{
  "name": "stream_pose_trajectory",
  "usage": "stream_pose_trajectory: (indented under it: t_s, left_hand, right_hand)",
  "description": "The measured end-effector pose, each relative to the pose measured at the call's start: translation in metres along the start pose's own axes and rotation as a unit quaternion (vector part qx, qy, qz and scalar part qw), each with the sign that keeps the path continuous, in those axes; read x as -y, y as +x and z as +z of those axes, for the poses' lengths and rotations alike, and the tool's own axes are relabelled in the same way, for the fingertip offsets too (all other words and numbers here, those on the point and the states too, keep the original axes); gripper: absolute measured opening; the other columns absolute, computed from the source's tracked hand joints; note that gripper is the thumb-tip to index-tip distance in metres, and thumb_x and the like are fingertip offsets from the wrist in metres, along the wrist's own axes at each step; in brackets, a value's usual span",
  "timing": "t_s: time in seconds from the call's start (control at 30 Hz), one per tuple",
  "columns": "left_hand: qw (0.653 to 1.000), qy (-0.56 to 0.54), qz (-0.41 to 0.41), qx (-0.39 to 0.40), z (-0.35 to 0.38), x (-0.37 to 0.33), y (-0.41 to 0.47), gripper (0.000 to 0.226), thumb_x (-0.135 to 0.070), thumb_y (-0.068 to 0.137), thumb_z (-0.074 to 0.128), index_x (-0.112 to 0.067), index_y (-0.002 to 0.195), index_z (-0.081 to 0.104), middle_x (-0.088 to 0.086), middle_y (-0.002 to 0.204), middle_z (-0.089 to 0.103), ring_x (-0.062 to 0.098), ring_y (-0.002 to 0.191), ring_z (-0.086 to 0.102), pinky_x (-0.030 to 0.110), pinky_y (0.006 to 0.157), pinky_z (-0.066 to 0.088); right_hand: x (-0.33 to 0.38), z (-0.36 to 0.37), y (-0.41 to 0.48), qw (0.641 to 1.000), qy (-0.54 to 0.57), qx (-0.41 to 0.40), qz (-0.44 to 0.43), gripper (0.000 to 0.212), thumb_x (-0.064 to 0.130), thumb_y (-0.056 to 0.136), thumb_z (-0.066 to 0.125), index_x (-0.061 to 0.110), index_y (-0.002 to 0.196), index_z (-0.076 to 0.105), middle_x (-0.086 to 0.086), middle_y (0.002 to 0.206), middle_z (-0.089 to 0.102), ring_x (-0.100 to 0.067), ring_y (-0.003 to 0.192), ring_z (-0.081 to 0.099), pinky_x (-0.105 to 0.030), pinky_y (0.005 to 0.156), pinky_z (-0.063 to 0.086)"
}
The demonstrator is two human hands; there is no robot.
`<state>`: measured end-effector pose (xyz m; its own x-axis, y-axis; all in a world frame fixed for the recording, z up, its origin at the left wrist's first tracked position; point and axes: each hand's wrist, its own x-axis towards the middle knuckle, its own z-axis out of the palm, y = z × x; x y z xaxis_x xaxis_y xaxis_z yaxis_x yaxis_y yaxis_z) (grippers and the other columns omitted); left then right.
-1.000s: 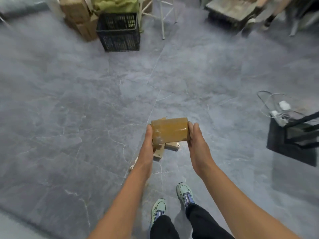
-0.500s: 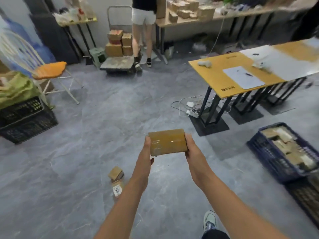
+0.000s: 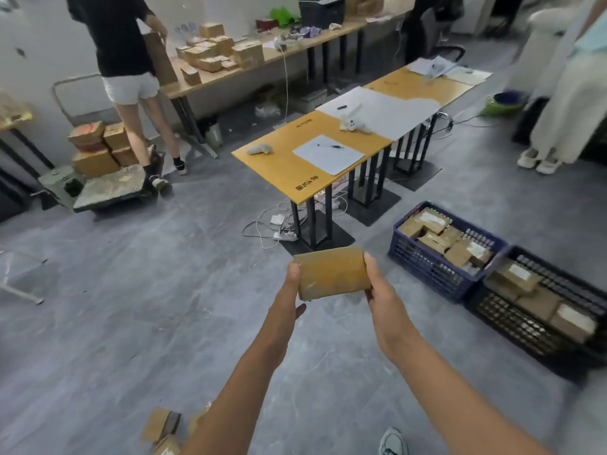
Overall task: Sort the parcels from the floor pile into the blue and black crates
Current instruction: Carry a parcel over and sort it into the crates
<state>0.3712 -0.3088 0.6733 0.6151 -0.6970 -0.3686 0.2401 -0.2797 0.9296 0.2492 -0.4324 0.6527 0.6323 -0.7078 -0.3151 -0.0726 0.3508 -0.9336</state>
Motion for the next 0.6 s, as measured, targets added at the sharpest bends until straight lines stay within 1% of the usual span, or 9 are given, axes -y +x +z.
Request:
stream_pose_trajectory:
  t_s: [0.07, 0.17, 0.27, 0.33, 0.4, 0.43, 0.5, 0.57, 0.6]
  left_hand:
    - [1.0, 0.012, -0.007, 0.017, 0.038, -0.004, 0.016, 0.07, -0.079, 0.094, 0.033, -0.044, 0.154, 0.039, -0.011, 0.152, 0.046, 0.008, 0.139, 0.045, 0.046, 0.12, 0.038]
    - [0.999, 0.024, -0.019, 0.04, 0.091, -0.008, 0.035, 0.071, -0.08, 0.092, 0.035, -0.044, 0.152, 0.041, -0.012, 0.15, 0.049, 0.008, 0.138, 0.047, 0.047, 0.119, 0.038]
    - [0.997, 0.037, -0.029, 0.068, 0.136, -0.013, 0.055, 0.073, -0.081, 0.091, 0.035, -0.044, 0.153, 0.04, -0.011, 0.154, 0.046, 0.01, 0.14, 0.045, 0.048, 0.119, 0.038]
    - [0.995, 0.04, -0.038, 0.082, 0.164, -0.02, 0.07, 0.072, -0.08, 0.091, 0.036, -0.043, 0.152, 0.042, -0.01, 0.154, 0.047, 0.01, 0.138, 0.046, 0.049, 0.119, 0.038]
    - [0.993, 0.044, -0.044, 0.099, 0.191, -0.027, 0.086, 0.069, -0.079, 0.092, 0.037, -0.042, 0.15, 0.045, -0.011, 0.15, 0.05, 0.006, 0.131, 0.051, 0.049, 0.118, 0.039]
    - [0.992, 0.049, -0.046, 0.109, 0.203, -0.03, 0.094, 0.067, -0.078, 0.093, 0.036, -0.042, 0.149, 0.046, -0.01, 0.148, 0.051, 0.005, 0.129, 0.052, 0.049, 0.118, 0.038]
    - [0.988, 0.056, -0.049, 0.132, 0.229, -0.032, 0.112, 0.067, -0.076, 0.094, 0.035, -0.04, 0.149, 0.046, -0.008, 0.149, 0.051, 0.011, 0.135, 0.05, 0.05, 0.119, 0.037]
    - [0.985, 0.064, -0.059, 0.147, 0.254, -0.032, 0.13, 0.067, -0.074, 0.095, 0.035, -0.037, 0.15, 0.045, -0.006, 0.15, 0.051, 0.016, 0.139, 0.047, 0.05, 0.119, 0.035]
    - [0.983, 0.069, -0.064, 0.155, 0.266, -0.031, 0.14, 0.065, -0.073, 0.096, 0.034, -0.037, 0.15, 0.045, -0.005, 0.15, 0.05, 0.016, 0.139, 0.047, 0.049, 0.119, 0.036]
  right_hand:
    - [0.009, -0.036, 0.008, 1.0, 0.01, -0.018, 0.001, 0.06, 0.076, 0.099, 0.036, 0.047, 0.151, 0.044, 0.017, 0.152, 0.047, -0.003, 0.142, 0.04, -0.031, 0.117, 0.028]
    - [0.014, -0.089, 0.021, 0.999, 0.019, -0.044, 0.004, 0.069, 0.08, 0.095, 0.037, 0.047, 0.156, 0.039, 0.014, 0.156, 0.044, -0.009, 0.146, 0.038, -0.04, 0.124, 0.026]
    - [0.025, -0.134, 0.028, 0.996, 0.051, -0.077, 0.016, 0.069, 0.081, 0.093, 0.042, 0.046, 0.153, 0.044, 0.014, 0.154, 0.049, -0.009, 0.143, 0.042, -0.041, 0.125, 0.027]
    - [0.033, -0.16, 0.033, 0.992, 0.071, -0.101, 0.015, 0.061, 0.076, 0.096, 0.043, 0.045, 0.148, 0.049, 0.015, 0.15, 0.051, -0.008, 0.142, 0.044, -0.036, 0.122, 0.029]
    - [0.042, -0.185, 0.04, 0.989, 0.088, -0.121, 0.015, 0.043, 0.069, 0.101, 0.043, 0.049, 0.137, 0.051, 0.017, 0.144, 0.052, -0.006, 0.139, 0.044, -0.032, 0.119, 0.029]
    - [0.045, -0.199, 0.045, 0.987, 0.093, -0.131, 0.018, 0.041, 0.07, 0.1, 0.044, 0.05, 0.135, 0.052, 0.018, 0.144, 0.053, -0.006, 0.139, 0.044, -0.034, 0.121, 0.028]
    - [0.05, -0.225, 0.057, 0.984, 0.099, -0.149, 0.018, 0.047, 0.072, 0.098, 0.047, 0.049, 0.138, 0.056, 0.017, 0.145, 0.055, -0.007, 0.14, 0.046, -0.036, 0.122, 0.029]
    - [0.054, -0.249, 0.069, 0.978, 0.112, -0.174, 0.021, 0.04, 0.068, 0.1, 0.048, 0.047, 0.132, 0.061, 0.019, 0.137, 0.06, -0.004, 0.135, 0.05, -0.033, 0.118, 0.031]
    - [0.054, -0.26, 0.076, 0.975, 0.116, -0.186, 0.023, 0.039, 0.066, 0.101, 0.048, 0.046, 0.131, 0.063, 0.019, 0.136, 0.062, -0.004, 0.134, 0.051, -0.034, 0.119, 0.032]
